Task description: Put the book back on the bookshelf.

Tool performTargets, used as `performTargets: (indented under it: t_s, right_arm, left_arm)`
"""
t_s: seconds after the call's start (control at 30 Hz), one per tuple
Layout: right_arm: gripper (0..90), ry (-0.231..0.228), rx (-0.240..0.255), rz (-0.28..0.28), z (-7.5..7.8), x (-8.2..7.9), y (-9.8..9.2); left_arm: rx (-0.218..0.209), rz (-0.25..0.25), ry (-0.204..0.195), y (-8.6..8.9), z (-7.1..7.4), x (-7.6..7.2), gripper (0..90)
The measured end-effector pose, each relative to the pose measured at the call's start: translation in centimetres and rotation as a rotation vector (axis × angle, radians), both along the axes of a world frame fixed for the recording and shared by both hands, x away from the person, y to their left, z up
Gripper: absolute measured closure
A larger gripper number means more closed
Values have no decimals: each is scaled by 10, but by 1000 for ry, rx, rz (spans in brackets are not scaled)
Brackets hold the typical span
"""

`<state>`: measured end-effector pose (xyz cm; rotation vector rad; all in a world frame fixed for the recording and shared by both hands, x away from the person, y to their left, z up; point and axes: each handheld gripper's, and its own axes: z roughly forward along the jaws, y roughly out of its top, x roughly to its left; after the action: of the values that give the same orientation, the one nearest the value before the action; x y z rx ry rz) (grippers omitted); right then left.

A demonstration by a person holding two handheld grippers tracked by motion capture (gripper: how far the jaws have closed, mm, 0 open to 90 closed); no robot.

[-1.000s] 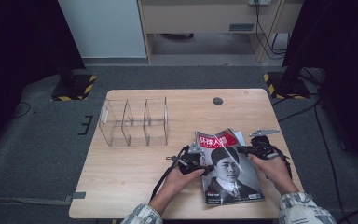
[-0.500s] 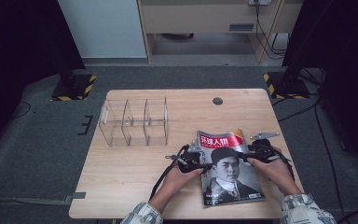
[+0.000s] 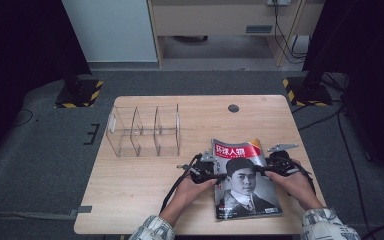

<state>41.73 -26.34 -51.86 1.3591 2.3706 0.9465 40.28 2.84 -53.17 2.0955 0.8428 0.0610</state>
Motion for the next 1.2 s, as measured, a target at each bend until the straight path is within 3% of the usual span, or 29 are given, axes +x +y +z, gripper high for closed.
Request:
performTargets:
  t_s: [0.3,0.8,1.03,1.2]
  right_arm:
    - [498,0,-4,20,0,-2,1]
    - [544,-4,3,83,0,-5,11]
    - [647,-7,0,95,2,-8,15]
    - [656,-14,-2,113,1,-10,19]
  left_arm:
    - [2,17,8,5,1,4,554]
    - [14,27,18,14,3,9,552]
    - [0,42,26,24,4,12,596]
    - [-7,46,36,30,5,13,622]
